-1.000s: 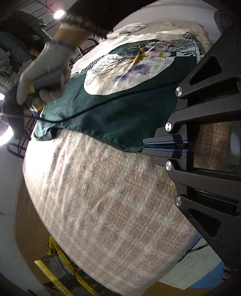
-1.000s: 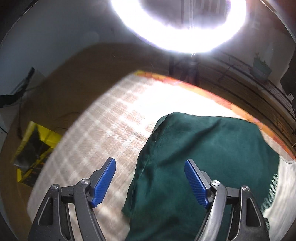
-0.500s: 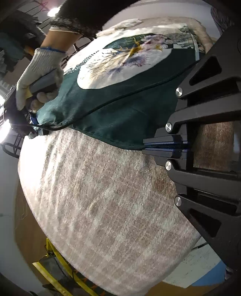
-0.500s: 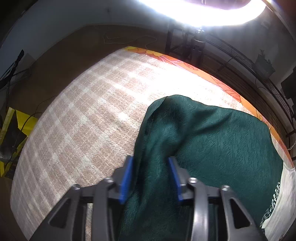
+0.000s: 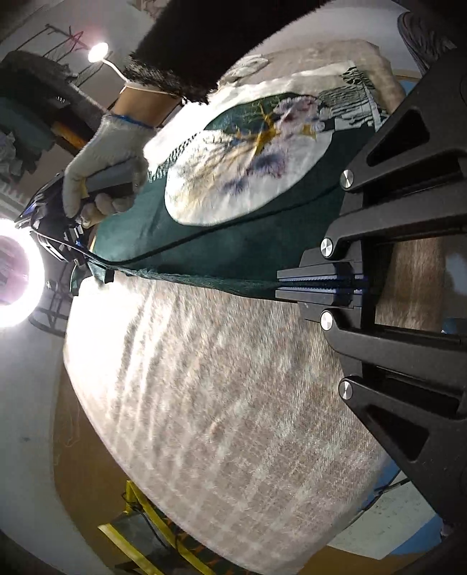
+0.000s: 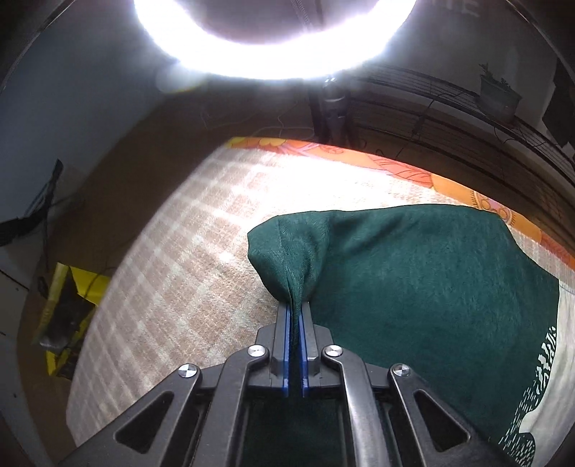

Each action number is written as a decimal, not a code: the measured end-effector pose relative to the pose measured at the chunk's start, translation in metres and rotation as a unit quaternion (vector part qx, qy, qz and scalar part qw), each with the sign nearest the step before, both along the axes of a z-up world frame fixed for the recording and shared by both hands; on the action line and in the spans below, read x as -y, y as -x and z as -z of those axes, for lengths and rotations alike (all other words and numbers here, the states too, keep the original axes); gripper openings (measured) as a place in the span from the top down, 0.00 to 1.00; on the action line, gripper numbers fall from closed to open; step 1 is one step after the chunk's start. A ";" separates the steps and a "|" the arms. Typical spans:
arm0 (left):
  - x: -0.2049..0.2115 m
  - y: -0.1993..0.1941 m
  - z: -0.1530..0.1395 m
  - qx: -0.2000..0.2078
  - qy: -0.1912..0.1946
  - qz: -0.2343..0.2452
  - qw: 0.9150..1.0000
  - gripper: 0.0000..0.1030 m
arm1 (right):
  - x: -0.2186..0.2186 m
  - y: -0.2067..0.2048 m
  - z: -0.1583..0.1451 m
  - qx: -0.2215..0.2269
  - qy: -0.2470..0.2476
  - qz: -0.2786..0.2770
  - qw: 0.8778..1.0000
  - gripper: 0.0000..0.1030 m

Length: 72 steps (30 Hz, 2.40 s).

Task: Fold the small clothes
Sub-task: 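Grasp the green side with the right tool, fold it onto the shirt's middle, release, then move the right tool over to the cream side edge of the shirt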

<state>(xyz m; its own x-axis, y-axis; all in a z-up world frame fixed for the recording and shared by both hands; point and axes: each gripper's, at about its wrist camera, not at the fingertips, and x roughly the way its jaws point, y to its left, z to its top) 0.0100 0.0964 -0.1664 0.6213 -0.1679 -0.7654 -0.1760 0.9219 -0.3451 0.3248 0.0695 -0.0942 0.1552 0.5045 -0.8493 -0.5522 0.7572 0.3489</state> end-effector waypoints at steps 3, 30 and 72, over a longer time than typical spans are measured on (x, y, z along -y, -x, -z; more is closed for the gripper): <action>0.020 0.003 -0.014 0.018 -0.016 0.029 0.999 1.00 | 0.031 -0.002 -0.012 0.003 -0.039 0.014 0.999 0.99; 0.162 -0.011 -0.018 0.005 0.013 0.222 0.975 0.83 | 0.234 -0.030 0.021 0.002 0.020 0.143 0.990 0.54; 0.337 0.023 -0.038 0.078 -0.044 0.358 0.929 0.67 | 0.622 0.191 -0.085 0.076 -0.027 0.227 0.971 0.39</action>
<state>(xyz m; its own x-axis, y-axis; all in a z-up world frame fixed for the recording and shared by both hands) -0.0127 -0.2409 -0.1283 0.4790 -0.5226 -0.7053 0.5395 0.8090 -0.2331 0.1339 -0.5521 -0.0095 0.4930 0.3984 -0.7734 -0.2145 0.9172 0.3358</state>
